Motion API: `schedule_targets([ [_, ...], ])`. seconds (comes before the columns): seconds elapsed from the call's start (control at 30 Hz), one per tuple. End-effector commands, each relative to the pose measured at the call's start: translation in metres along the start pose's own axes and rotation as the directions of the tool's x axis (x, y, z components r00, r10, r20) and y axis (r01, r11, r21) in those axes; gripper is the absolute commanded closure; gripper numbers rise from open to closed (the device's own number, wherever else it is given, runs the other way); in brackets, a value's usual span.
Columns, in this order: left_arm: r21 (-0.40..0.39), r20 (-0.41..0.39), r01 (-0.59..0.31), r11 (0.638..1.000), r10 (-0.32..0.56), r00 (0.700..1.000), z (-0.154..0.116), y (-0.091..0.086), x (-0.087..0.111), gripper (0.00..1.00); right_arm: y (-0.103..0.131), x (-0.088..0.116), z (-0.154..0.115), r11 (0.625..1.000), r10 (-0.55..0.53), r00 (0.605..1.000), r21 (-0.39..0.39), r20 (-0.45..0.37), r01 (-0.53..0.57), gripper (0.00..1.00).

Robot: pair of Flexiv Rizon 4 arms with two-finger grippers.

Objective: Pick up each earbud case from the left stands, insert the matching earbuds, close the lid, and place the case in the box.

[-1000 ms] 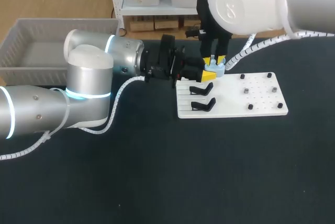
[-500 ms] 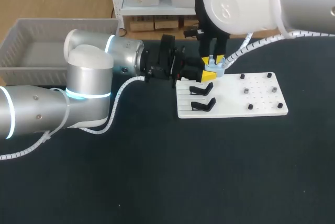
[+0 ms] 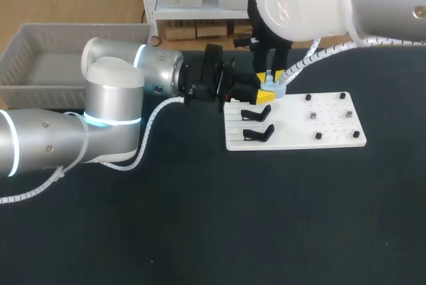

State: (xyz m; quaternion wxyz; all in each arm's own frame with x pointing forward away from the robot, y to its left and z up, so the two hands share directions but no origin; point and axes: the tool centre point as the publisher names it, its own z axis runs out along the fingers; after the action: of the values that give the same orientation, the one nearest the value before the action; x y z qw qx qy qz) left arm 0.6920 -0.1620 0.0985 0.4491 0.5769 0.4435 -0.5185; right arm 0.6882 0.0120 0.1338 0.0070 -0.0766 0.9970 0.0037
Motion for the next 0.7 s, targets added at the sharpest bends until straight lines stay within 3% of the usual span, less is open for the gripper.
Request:
schedule_targets([
  [0.03,-0.001,-0.001,0.000,1.000,0.000,1.000,0.000,0.000,0.000,1.00,0.001,-0.002,0.001,1.000,-0.001,1.000,0.003,-0.005,0.001,1.00],
  [0.43,-0.001,-0.001,0.000,1.000,0.000,1.000,0.000,0.000,0.000,1.00,-0.001,-0.006,0.006,1.000,0.016,1.000,0.012,-0.013,-0.015,1.00],
  [0.5,-0.001,-0.001,0.000,1.000,0.000,1.000,0.000,0.000,0.000,1.00,-0.002,-0.006,0.004,1.000,0.018,1.000,0.009,-0.012,-0.018,0.64],
  [0.53,-0.001,-0.001,0.000,1.000,0.000,1.000,0.000,0.000,0.000,1.00,-0.002,-0.005,0.002,1.000,0.020,1.000,0.007,-0.011,-0.020,0.52],
  [0.57,-0.001,-0.001,0.000,1.000,0.000,1.000,0.000,0.000,0.000,1.00,-0.003,-0.004,-0.001,1.000,0.022,1.000,-0.001,-0.010,-0.022,0.11],
  [0.6,-0.001,-0.001,0.000,1.000,0.000,1.000,0.000,0.000,0.000,1.00,-0.003,-0.003,-0.002,1.000,0.024,1.000,-0.006,-0.005,-0.024,0.00],
  [0.7,-0.001,-0.001,0.000,1.000,0.000,1.000,0.000,0.000,0.000,1.00,-0.005,0.002,-0.011,0.999,0.031,1.000,-0.031,-0.001,-0.031,0.00],
])
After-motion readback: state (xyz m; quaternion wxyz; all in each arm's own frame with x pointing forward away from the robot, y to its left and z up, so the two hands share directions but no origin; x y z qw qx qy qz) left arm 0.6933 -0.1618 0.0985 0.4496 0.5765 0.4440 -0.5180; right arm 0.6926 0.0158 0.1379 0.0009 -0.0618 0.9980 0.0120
